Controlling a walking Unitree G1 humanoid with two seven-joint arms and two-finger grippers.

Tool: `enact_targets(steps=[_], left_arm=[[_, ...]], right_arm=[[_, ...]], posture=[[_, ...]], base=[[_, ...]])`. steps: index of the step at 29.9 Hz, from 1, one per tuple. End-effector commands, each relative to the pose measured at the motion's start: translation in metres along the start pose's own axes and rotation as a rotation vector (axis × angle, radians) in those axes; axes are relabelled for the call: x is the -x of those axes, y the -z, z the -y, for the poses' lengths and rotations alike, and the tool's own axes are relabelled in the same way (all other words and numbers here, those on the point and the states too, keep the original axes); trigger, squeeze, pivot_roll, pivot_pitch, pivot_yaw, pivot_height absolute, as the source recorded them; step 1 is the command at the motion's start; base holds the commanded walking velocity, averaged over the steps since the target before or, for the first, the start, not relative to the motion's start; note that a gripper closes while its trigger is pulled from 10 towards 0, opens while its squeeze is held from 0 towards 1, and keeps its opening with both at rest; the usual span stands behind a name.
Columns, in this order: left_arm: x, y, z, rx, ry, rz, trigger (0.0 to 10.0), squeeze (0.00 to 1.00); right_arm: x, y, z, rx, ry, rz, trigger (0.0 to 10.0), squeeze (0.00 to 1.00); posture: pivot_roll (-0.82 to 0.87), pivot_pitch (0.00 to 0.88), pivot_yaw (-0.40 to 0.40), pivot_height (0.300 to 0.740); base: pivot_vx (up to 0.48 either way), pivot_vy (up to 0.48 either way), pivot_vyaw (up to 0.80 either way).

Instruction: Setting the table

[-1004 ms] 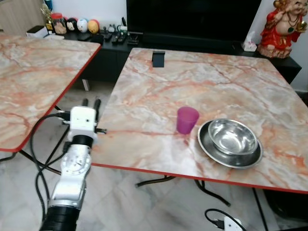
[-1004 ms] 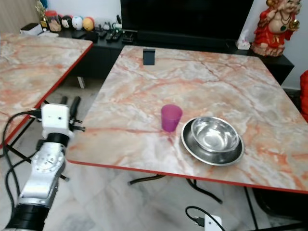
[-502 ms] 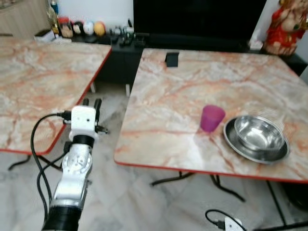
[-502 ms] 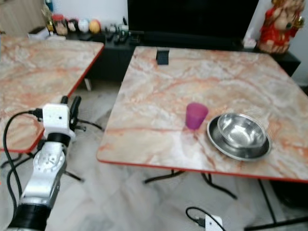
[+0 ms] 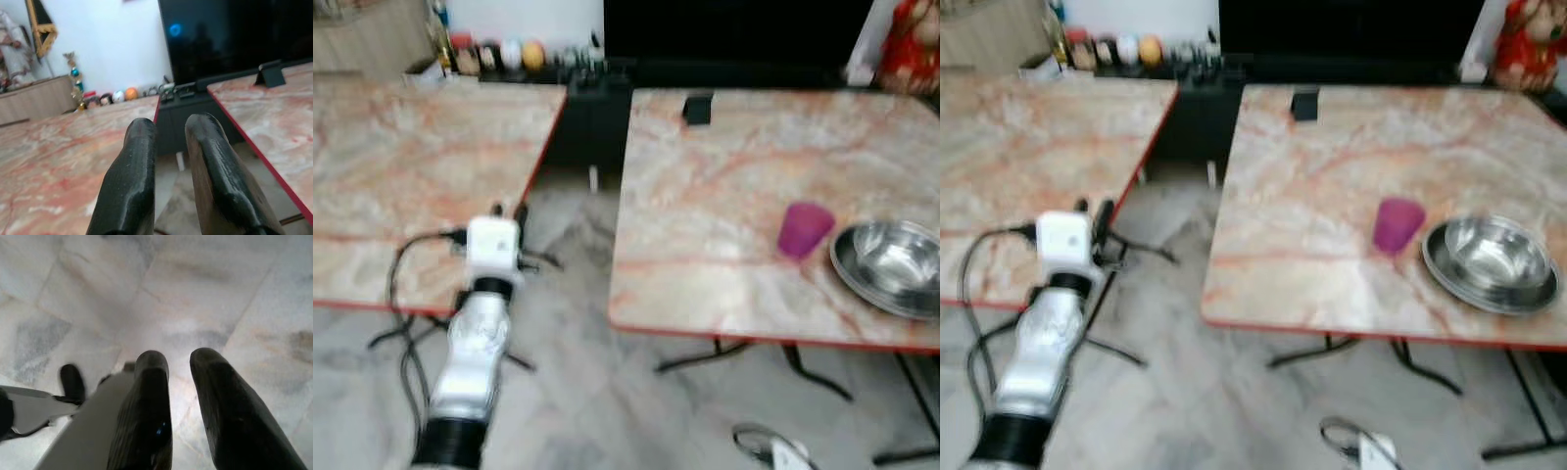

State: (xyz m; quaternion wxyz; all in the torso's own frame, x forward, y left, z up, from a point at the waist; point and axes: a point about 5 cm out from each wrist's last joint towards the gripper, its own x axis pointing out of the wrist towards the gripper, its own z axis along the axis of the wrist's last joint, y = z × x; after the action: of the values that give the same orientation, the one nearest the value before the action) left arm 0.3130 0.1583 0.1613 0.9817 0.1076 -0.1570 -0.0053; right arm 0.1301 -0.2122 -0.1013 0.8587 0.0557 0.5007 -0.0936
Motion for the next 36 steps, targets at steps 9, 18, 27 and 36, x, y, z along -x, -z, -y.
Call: enact_targets(steps=[9,18,27,36], left_arm=[[-0.0011,-0.0015,-0.0062,-0.015,-0.004,0.013,10.0,0.00],[-0.0025,-0.0016,-0.0046,-0.009,0.005,0.016,10.0,0.00],[-0.0030,-0.0020,-0.0026,-0.006,0.016,0.020,10.0,0.00],[-0.0040,-0.0030,-0.0020,-0.005,0.017,0.025,10.0,0.00]], right_arm=[[-0.0006,-0.0004,-0.0056,0.006,-0.014,0.002,10.0,0.00],[-0.0005,0.0005,-0.0064,0.003,-0.014,0.001,10.0,0.00],[-0.0004,0.0011,-0.0069,0.000,-0.015,0.001,10.0,0.00],[-0.0003,0.0016,-0.0070,0.004,-0.017,0.000,10.0,0.00]], posture=[[0.13,0.000,-0.031,0.727],[0.12,0.000,-0.022,0.727],[0.12,0.000,-0.019,0.727],[0.12,0.000,-0.018,0.727]], base=[[0.000,0.329,0.00],[0.000,0.327,0.00],[0.000,0.327,0.00],[0.000,0.325,0.00]])
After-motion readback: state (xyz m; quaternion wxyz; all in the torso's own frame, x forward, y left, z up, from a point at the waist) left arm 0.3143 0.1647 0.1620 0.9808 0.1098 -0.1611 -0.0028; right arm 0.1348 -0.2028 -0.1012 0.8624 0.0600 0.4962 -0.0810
